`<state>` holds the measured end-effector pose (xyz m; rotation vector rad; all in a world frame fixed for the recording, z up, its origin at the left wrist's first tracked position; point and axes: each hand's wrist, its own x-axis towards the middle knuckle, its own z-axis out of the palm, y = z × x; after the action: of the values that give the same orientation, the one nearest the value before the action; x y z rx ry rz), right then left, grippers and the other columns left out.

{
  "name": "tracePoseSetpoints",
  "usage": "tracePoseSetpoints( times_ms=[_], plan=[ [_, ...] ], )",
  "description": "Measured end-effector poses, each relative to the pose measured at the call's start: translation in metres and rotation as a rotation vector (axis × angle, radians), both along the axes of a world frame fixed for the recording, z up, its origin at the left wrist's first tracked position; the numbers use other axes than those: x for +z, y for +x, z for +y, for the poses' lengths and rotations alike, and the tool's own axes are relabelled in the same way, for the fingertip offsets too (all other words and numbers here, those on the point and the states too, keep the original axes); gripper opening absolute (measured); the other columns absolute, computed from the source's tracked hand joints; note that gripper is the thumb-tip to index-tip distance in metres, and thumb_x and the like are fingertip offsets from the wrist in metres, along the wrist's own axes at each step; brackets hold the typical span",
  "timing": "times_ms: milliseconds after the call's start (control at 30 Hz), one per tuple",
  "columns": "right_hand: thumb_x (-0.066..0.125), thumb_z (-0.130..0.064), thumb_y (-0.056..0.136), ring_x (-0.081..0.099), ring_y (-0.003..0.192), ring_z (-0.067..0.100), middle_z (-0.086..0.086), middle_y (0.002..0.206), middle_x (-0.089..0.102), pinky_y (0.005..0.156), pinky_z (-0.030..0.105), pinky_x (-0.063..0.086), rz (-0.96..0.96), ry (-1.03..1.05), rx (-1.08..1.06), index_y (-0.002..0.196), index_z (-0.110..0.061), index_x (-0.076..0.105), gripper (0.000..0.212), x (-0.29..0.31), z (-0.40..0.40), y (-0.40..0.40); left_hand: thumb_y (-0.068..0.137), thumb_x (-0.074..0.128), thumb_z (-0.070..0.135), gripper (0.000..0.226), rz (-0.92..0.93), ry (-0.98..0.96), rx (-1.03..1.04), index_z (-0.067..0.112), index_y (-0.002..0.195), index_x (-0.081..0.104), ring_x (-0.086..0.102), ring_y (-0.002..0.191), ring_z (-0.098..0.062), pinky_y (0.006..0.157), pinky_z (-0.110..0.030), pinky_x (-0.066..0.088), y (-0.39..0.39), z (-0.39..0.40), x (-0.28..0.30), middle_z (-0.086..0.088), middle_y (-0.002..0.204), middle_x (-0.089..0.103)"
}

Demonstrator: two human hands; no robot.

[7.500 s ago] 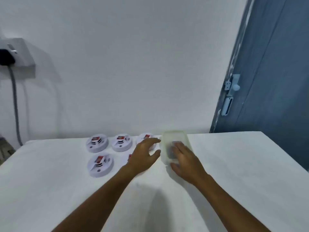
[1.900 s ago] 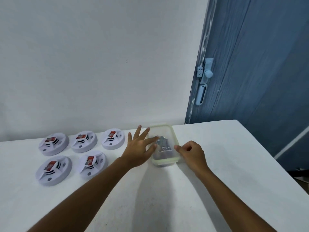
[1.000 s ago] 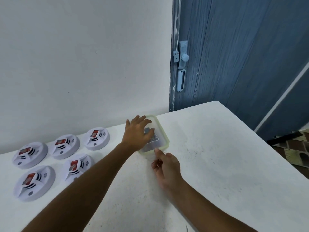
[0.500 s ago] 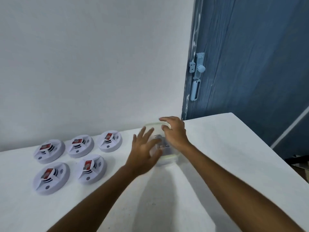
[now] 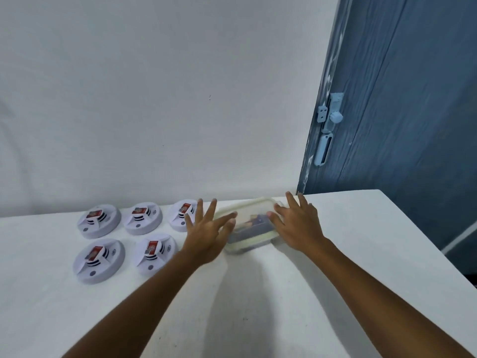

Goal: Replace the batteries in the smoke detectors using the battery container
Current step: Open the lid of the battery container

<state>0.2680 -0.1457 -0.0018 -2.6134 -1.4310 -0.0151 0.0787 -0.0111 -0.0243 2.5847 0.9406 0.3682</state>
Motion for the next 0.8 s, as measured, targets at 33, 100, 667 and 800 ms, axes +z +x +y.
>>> tracePoseSetpoints(
  times_ms=[33, 100, 667, 800],
  plan=[
    [0.024, -0.055, 0.098, 0.012, 0.145, 0.032, 0.006, 0.159, 0.019, 0.115, 0.049, 0.02, -0.005, 0.005, -0.007, 0.137, -0.028, 0.047, 0.053, -0.001, -0.007, -0.003, 0.083, 0.007, 0.07, 0.068, 0.004, -0.027, -0.004, 0.05, 0.134, 0.046, -0.013, 0.148, -0.023, 0.113, -0.059, -0.011, 0.003, 0.004, 0.002, 0.003, 0.162, 0.008],
    [0.024, -0.058, 0.097, 0.011, 0.146, 0.032, 0.007, 0.16, 0.015, 0.114, 0.049, 0.02, 0.057, -0.002, -0.024, 0.141, -0.027, 0.044, 0.057, -0.003, -0.017, -0.009, 0.086, 0.013, 0.066, 0.063, 0.008, -0.05, -0.033, 0.045, 0.133, 0.05, -0.009, 0.148, -0.022, 0.114, -0.059, -0.009, 0.01, 0.009, 0.006, 0.003, 0.161, 0.012],
    [0.057, -0.002, 0.092, 0.06, 0.086, 0.029, 0.017, 0.1, 0.059, 0.082, 0.037, 0.052, 2.159, 0.983, -0.746, 0.102, 0.0, 0.057, 0.011, 0.005, -0.017, -0.104, 0.094, 0.042, 0.056, 0.053, 0.129, 0.024, -0.179, 0.034, 0.142, 0.039, 0.003, 0.148, -0.023, 0.114, -0.061, -0.001, 0.053, 0.016, 0.013, 0.0, 0.158, 0.024],
    [0.068, -0.005, 0.086, 0.063, 0.077, 0.024, 0.015, 0.09, 0.065, 0.075, 0.032, 0.055, 2.084, 1.022, -0.863, 0.095, -0.002, 0.06, 0.012, -0.001, -0.003, -0.108, 0.092, 0.046, 0.056, 0.057, 0.06, 0.018, -0.151, 0.031, 0.143, 0.038, 0.005, 0.148, -0.023, 0.114, -0.061, 0.001, 0.052, 0.015, 0.01, 0.0, 0.156, 0.028]
  ],
)
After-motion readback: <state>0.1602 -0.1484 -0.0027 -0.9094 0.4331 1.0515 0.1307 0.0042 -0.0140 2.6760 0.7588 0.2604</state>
